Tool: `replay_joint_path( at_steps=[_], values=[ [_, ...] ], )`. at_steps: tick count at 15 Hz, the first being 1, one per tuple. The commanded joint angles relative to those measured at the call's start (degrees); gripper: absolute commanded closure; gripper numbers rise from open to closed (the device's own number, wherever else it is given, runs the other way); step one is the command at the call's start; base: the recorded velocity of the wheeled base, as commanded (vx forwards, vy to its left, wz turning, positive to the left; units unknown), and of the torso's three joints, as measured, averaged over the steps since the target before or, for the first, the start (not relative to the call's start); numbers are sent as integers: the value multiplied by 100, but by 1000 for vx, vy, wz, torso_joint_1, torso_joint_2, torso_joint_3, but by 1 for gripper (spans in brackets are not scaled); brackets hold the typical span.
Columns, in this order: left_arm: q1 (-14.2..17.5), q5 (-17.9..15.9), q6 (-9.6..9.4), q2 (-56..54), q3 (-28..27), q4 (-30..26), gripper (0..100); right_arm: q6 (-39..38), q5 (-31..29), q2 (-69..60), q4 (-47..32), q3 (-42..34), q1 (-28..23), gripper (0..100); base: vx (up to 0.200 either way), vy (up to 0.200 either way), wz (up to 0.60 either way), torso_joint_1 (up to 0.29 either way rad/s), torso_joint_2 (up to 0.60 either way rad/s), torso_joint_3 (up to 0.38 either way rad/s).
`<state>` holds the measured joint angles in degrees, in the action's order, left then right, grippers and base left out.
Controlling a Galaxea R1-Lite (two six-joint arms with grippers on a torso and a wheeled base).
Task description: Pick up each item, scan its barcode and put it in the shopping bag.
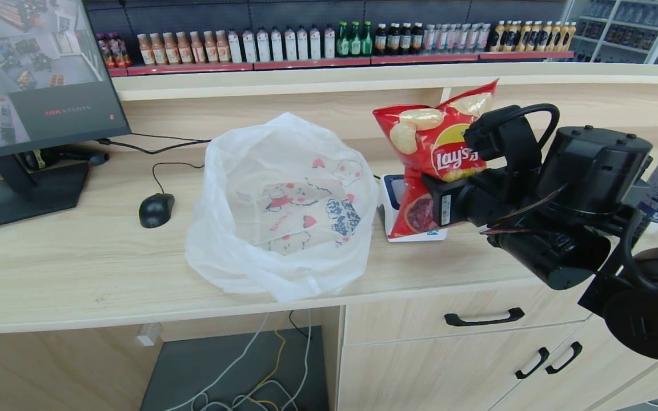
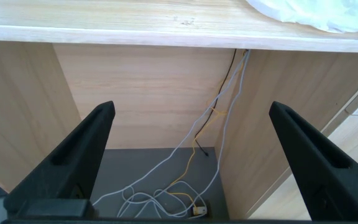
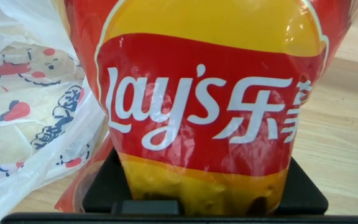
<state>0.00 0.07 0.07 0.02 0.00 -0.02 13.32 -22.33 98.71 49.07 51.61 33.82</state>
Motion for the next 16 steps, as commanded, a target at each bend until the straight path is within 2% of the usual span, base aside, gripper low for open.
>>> replay_joint_path(
  at_steps=[1,16],
  values=[
    [0,1,1,-2,0,-6,0,4,1,-1,-2,-2,2,100,0,0,0,0,0,0],
    [0,1,1,-2,0,-6,0,-5,18,-528,217,-398,37,100,0,0,0,0,0,0]
  ],
)
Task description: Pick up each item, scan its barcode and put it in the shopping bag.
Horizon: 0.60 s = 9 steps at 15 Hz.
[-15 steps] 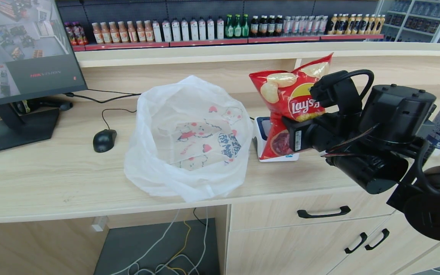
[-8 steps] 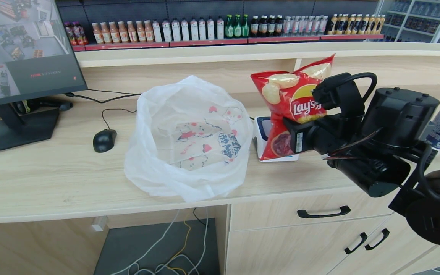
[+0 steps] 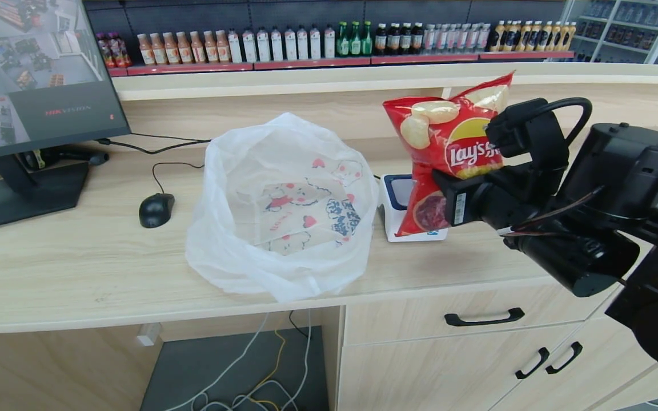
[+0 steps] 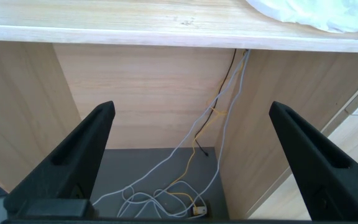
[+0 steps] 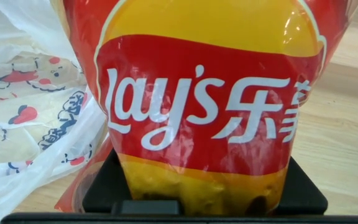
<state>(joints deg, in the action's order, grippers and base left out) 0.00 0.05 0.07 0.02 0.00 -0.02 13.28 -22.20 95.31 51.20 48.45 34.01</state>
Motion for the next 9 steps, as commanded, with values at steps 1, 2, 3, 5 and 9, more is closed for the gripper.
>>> replay_joint_path(
  at_steps=[1,2,3,5,9],
  values=[
    [0,4,1,-2,0,-6,0,-9,14,-285,4,-186,35,100,0,0,0,0,0,0],
    [0,4,1,-2,0,-6,0,-18,23,-337,22,-265,79,100,0,0,0,0,0,0],
    [0,4,1,-2,0,2,0,-18,31,-390,101,-318,114,100,0,0,0,0,0,0],
    [-9,4,1,-2,0,2,0,-123,137,-416,602,-529,325,100,0,0,0,0,0,0],
    [-9,4,-25,-2,0,-6,0,-361,207,-408,1568,-749,404,100,0,0,0,0,0,0]
  ],
)
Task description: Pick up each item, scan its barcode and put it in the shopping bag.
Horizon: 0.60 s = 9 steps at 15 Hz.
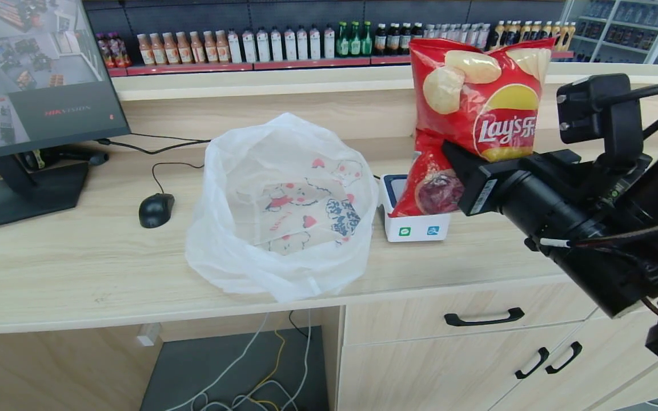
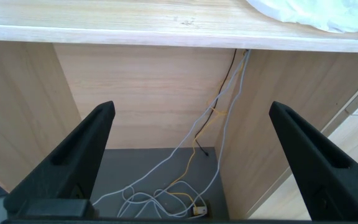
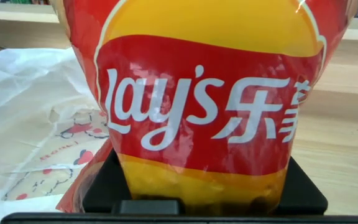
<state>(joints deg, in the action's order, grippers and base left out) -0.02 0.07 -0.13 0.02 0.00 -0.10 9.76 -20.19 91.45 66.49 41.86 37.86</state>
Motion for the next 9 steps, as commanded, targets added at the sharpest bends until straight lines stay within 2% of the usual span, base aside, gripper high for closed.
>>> replay_joint_path(
  at_steps=[1,4,7,9],
  values=[
    [-6,1,-13,-2,0,1,0,-18,6,-22,286,-222,19,100,0,0,0,0,0,0],
    [-6,1,5,-2,0,1,0,-89,15,-14,1156,-811,107,100,0,0,0,0,0,0],
    [-6,1,5,-2,0,1,0,-124,15,-57,1341,-969,116,100,0,0,0,0,0,0],
    [2,1,5,-2,0,1,0,-159,15,4,1543,-1128,318,100,0,0,0,0,0,0]
  ],
)
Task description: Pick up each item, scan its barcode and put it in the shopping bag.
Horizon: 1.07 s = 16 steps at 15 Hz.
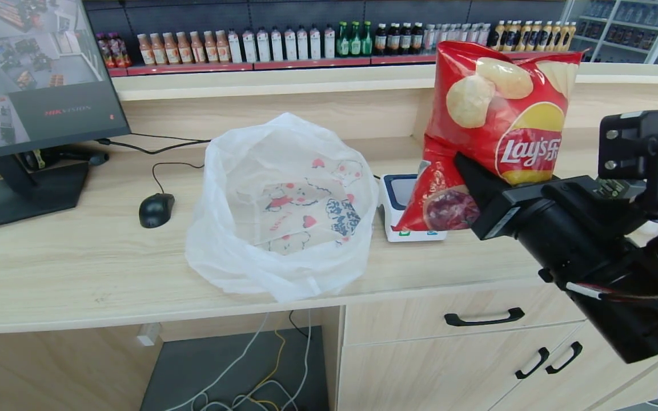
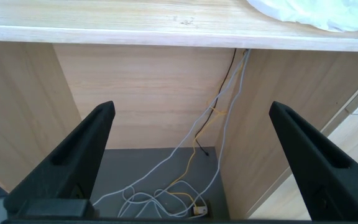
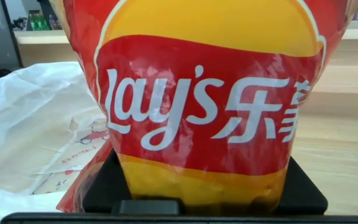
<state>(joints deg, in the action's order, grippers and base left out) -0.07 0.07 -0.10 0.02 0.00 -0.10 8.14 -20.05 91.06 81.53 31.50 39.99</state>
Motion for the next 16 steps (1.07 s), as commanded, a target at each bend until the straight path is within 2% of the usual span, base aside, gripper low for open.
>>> replay_joint_path(
  at_steps=[1,3,16],
  values=[
    [-1,1,1,-2,0,1,0,3,1,96,91,-153,159,100,0,0,0,0,0,0],
    [-1,1,1,-2,0,1,0,12,1,96,144,-153,334,100,0,0,0,0,0,0],
    [-1,1,1,-2,0,1,0,12,98,105,276,-100,326,100,0,200,0,2,2,3]
  ],
)
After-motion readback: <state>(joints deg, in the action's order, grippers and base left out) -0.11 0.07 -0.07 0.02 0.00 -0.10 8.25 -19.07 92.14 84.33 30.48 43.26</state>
